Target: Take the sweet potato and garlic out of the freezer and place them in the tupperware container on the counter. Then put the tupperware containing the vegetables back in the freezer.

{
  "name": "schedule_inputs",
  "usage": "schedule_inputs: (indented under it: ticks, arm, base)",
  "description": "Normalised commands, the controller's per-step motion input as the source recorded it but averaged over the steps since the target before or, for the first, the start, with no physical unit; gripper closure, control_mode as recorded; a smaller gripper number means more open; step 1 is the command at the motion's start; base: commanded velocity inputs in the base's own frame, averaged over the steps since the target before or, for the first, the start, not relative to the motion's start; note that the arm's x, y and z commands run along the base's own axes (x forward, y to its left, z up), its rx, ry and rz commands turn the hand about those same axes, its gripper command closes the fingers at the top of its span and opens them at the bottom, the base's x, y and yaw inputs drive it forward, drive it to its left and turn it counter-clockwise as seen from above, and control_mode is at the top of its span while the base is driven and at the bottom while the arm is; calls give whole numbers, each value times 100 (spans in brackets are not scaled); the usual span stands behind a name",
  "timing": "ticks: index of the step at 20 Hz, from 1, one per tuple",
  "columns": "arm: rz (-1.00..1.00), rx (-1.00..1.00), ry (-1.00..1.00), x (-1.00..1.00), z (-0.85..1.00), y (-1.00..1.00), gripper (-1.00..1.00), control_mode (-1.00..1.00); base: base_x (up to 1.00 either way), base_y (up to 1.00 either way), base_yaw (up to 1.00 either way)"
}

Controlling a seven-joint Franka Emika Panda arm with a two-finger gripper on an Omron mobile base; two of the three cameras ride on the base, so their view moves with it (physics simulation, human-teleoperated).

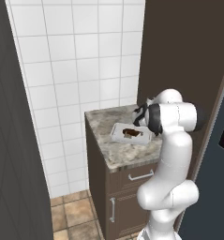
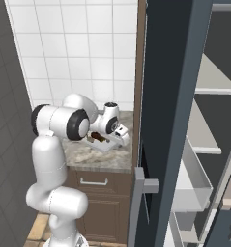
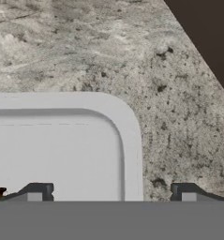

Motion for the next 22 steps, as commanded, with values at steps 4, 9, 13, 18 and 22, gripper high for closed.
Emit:
schedule_inputs:
  ticks: [4,9,13,18,22]
  arm:
    - [0,0,0,8,-19,-4,-100,-100]
    - [0,0,0,7,-23,0,-100,-100]
    - [0,0,0,8,-31,0,-100,-100]
    - [0,0,0,2,-41,0,-100,-100]
    - [0,0,0,0,-51,0,-100,-100]
  base:
    - [0,0,0]
    - [0,0,0]
    - [0,0,0]
    - [0,0,0]
    - [0,0,0]
